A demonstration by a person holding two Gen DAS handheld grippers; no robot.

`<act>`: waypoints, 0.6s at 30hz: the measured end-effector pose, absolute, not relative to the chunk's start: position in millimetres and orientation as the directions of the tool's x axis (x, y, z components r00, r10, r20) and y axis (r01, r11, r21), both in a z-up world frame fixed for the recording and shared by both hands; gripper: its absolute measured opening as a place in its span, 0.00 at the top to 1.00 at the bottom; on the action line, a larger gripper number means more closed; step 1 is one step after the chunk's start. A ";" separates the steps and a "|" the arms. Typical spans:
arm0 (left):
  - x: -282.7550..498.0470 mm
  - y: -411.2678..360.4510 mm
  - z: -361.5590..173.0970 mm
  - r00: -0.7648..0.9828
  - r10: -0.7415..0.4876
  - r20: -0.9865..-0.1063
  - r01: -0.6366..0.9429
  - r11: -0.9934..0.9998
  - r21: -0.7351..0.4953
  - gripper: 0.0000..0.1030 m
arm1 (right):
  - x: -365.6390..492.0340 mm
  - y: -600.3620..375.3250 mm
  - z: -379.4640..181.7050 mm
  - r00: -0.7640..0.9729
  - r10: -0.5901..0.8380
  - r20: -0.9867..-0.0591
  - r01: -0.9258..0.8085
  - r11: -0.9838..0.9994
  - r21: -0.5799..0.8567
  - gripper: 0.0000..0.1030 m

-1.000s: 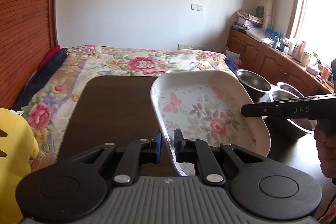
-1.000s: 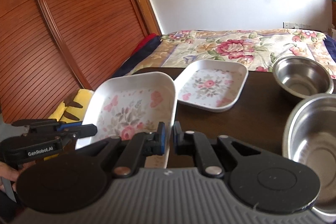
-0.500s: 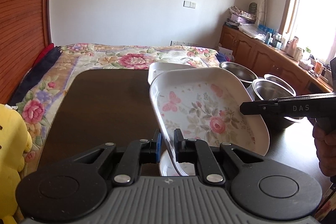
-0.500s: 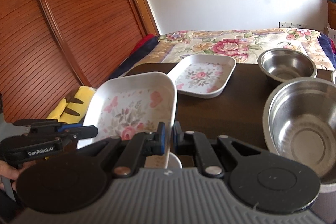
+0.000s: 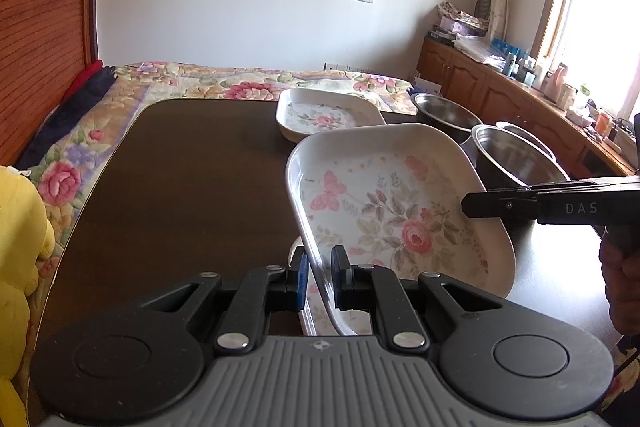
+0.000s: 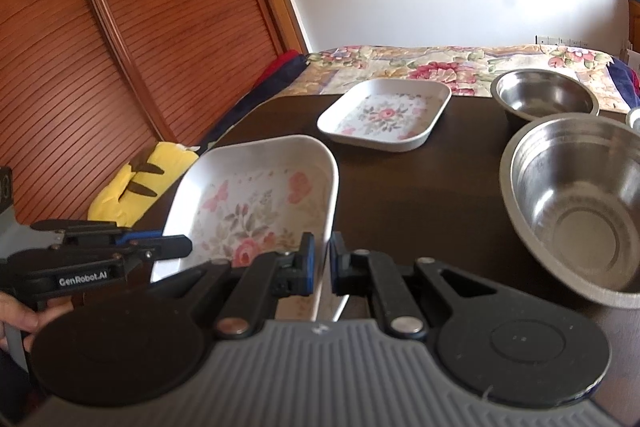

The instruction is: Organize plates and bowls

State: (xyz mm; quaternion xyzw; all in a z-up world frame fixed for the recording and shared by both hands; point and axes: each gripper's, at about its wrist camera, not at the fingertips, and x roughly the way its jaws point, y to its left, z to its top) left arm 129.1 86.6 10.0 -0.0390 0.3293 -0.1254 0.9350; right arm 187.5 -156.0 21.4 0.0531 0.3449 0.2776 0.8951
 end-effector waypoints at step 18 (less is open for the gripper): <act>127.0 89.9 -0.1 0.737 -0.266 -0.622 0.201 0.964 -0.174 0.88 | 172.8 -154.8 10.7 0.587 0.534 -0.608 -0.474 0.836 0.276 0.91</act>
